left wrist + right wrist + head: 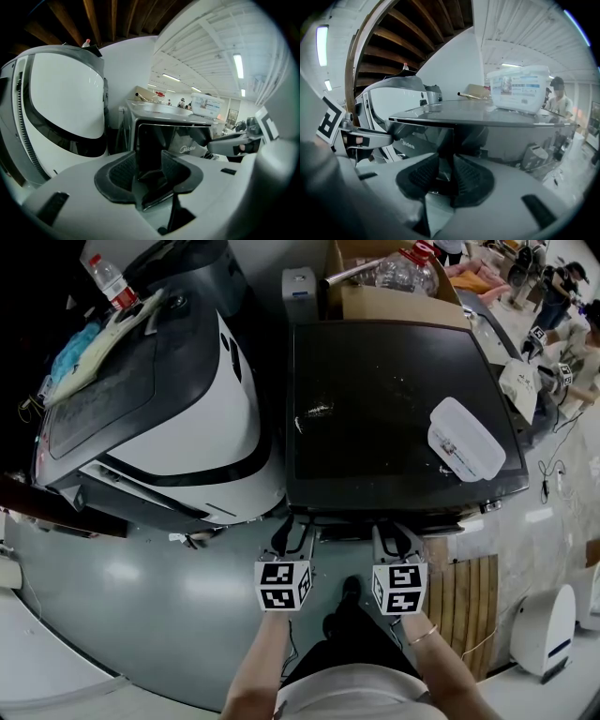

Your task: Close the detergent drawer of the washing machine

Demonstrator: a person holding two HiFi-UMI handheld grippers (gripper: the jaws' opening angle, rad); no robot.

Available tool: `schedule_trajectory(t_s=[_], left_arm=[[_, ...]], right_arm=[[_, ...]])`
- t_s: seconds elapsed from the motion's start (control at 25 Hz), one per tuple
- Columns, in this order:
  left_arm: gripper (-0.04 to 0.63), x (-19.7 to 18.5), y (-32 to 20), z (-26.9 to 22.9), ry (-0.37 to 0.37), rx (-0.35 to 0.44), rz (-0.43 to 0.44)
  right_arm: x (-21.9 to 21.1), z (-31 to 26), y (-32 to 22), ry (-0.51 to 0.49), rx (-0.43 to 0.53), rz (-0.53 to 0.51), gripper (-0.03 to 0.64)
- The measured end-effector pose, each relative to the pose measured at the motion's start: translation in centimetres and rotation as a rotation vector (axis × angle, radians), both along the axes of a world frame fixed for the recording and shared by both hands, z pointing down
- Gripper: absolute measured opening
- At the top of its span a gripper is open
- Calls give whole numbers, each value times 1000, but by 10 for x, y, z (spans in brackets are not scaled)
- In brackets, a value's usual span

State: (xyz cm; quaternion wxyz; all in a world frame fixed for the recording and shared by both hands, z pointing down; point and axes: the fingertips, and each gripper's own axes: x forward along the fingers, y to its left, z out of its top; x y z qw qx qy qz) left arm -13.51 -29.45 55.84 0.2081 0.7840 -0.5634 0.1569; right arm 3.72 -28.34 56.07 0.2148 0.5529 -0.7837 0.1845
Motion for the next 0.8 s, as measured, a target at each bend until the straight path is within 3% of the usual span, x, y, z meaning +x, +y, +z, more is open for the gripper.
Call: schedule_trajectory(t_s=[0.8], left_arm=[[147,-7,-4,-5,19,-2,-48]], right_arm=[[3,-6,-3,-3,-12,11,87]])
